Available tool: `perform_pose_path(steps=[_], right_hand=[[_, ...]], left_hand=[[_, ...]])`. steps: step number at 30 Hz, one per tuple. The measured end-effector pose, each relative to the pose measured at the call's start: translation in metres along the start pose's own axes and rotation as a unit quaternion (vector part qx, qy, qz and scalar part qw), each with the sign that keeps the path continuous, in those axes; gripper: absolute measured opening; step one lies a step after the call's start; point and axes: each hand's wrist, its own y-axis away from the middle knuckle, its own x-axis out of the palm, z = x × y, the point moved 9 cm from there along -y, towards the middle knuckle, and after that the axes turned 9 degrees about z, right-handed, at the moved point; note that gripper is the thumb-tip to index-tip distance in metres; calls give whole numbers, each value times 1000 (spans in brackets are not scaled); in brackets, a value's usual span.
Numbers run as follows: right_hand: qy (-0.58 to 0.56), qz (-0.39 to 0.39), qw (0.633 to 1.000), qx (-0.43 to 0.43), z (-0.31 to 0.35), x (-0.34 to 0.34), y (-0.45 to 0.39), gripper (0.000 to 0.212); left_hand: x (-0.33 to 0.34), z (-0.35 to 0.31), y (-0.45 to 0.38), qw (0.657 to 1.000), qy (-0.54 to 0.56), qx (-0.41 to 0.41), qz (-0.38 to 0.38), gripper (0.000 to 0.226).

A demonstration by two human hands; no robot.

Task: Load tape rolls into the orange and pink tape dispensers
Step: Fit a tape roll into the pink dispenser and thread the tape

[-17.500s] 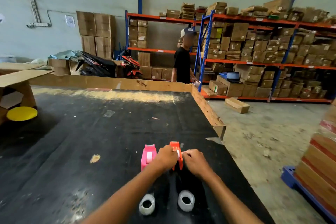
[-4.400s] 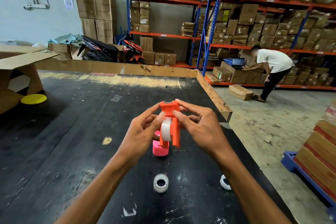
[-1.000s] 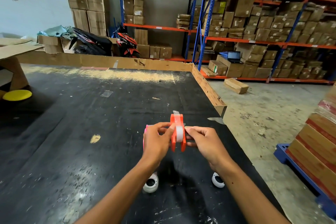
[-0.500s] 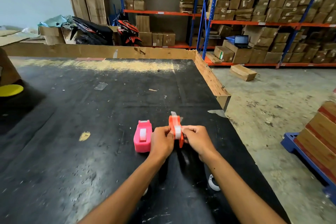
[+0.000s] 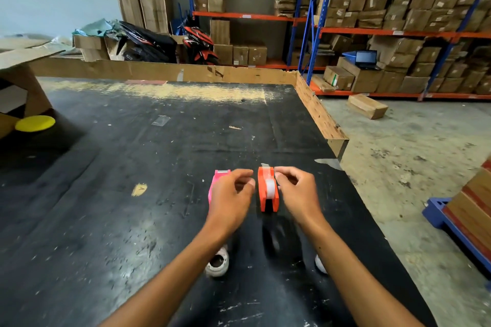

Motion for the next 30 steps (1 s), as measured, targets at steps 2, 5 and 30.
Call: perform_pose_path(steps=[2,5,30], right_hand=[[15,36,999,-28,11,19,-3,18],[60,130,989,-42,22,63,-9,19],[434,218,874,-12,48,131,8,7]], left_hand=[[-27,7,2,999,-18,3,-38,27],[-45,42,1,994,-83,-70,2,63],[-44,68,18,992,-113,-9,48,35]])
